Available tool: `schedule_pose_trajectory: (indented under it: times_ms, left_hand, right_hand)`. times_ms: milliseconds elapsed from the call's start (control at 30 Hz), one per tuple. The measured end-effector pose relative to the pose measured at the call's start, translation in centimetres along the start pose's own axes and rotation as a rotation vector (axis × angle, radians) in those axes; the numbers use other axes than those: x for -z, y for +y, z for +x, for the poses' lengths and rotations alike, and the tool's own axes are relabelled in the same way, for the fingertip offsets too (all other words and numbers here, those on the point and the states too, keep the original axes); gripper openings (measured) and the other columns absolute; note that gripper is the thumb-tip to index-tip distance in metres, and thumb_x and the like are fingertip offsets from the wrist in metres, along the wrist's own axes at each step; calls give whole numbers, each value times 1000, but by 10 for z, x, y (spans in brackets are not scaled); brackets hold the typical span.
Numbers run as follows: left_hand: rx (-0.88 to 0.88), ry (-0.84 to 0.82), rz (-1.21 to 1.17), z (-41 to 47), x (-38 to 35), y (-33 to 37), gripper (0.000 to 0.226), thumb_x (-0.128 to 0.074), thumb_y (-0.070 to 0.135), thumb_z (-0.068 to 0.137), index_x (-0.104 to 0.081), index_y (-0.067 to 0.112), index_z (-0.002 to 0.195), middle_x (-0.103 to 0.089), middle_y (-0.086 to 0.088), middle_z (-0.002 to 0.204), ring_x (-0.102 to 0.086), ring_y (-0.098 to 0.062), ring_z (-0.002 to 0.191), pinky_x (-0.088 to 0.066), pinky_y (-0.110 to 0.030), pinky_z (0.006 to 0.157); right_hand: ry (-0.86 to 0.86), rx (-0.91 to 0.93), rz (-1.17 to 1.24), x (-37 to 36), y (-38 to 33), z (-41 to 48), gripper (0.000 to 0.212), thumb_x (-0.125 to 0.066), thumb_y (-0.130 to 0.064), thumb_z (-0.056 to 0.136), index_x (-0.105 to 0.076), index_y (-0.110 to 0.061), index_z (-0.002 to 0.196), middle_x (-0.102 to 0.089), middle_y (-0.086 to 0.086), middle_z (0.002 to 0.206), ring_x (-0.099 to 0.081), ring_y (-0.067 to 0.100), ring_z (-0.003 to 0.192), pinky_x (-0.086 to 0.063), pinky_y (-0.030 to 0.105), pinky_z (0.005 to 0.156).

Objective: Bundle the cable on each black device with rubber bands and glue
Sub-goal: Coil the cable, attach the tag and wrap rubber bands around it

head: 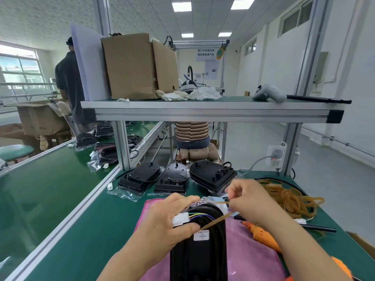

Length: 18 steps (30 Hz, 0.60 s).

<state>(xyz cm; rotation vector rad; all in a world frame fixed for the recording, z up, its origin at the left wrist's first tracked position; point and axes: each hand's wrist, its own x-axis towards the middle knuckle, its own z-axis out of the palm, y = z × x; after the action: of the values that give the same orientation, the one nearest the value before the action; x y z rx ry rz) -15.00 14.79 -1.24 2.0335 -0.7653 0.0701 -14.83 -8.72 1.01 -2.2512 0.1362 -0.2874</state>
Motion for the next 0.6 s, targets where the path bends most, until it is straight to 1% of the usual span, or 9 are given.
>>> schedule_pose_trajectory:
  times_ms: [67, 133, 200, 233, 300, 400, 467, 533, 600]
  left_hand:
    - [2, -3, 1, 0, 0, 0, 49, -75, 27, 84, -60, 40, 129, -60, 22, 114, -54, 4, 114, -33, 0, 87]
    - [4, -5, 7, 0, 1, -1, 49, -75, 27, 84, -59, 39, 129, -60, 23, 114, -54, 4, 114, -33, 0, 87]
    - [4, -1, 8, 0, 1, -2, 49, -75, 26, 85, -59, 39, 130, -60, 24, 115, -54, 5, 114, -33, 0, 87]
    - [7, 0, 7, 0, 1, -2, 49, -75, 25, 85, -59, 39, 130, -59, 24, 115, -54, 6, 114, -33, 1, 87]
    - [10, -5, 6, 0, 1, -2, 49, -75, 26, 85, -59, 40, 129, -59, 24, 116, -53, 6, 114, -32, 2, 86]
    - [5, -15, -12, -2, 1, 0, 49, -75, 23, 85, -59, 42, 127, -59, 22, 116, -54, 6, 113, -34, 1, 87]
    - [5, -26, -38, -3, 1, 1, 49, -75, 20, 85, -60, 42, 125, -60, 21, 115, -56, 3, 111, -37, -2, 86]
    - [8, -28, -62, -5, 1, 2, 49, -75, 18, 84, -61, 43, 124, -60, 18, 113, -58, 0, 108, -40, -3, 84]
    - [8, -31, -76, -5, 2, 3, 49, -76, 18, 84, -62, 45, 122, -60, 16, 112, -59, -2, 105, -41, -5, 84]
  right_hand:
    - [-31, -49, 38, -9, 7, -3, 29, -55, 5, 64, -61, -21, 53, -71, 5, 78, -66, 23, 74, -53, 32, 58]
    - [-64, -86, 77, -14, 11, -5, 27, -56, 5, 66, -62, -17, 53, -70, 5, 68, -62, 16, 62, -45, 24, 48]
    - [-84, -125, 126, -13, 12, -5, 23, -58, 4, 67, -63, -15, 54, -71, 11, 70, -59, 15, 61, -41, 19, 45]
    - [-93, -142, 143, -13, 13, -5, 22, -59, 4, 67, -63, -14, 56, -71, 13, 72, -57, 15, 61, -41, 19, 45]
    - [-107, -166, 158, -13, 14, -7, 18, -59, 3, 69, -65, -12, 61, -68, 11, 66, -55, 12, 55, -43, 18, 44]
    - [-131, -200, 217, -15, 14, -8, 18, -55, 7, 71, -62, -10, 67, -64, 7, 65, -61, 6, 48, -48, 24, 47]
    - [-154, -249, 273, -16, 17, -8, 20, -55, 10, 71, -59, -10, 70, -65, 7, 64, -63, 9, 48, -50, 28, 50]
    - [-195, -293, 317, -17, 20, -11, 22, -55, 12, 72, -57, -10, 70, -64, 4, 56, -62, 11, 46, -49, 29, 51]
    - [-208, -276, 357, -16, 18, -11, 27, -55, 14, 71, -56, -12, 64, -61, 4, 55, -60, 12, 47, -51, 31, 55]
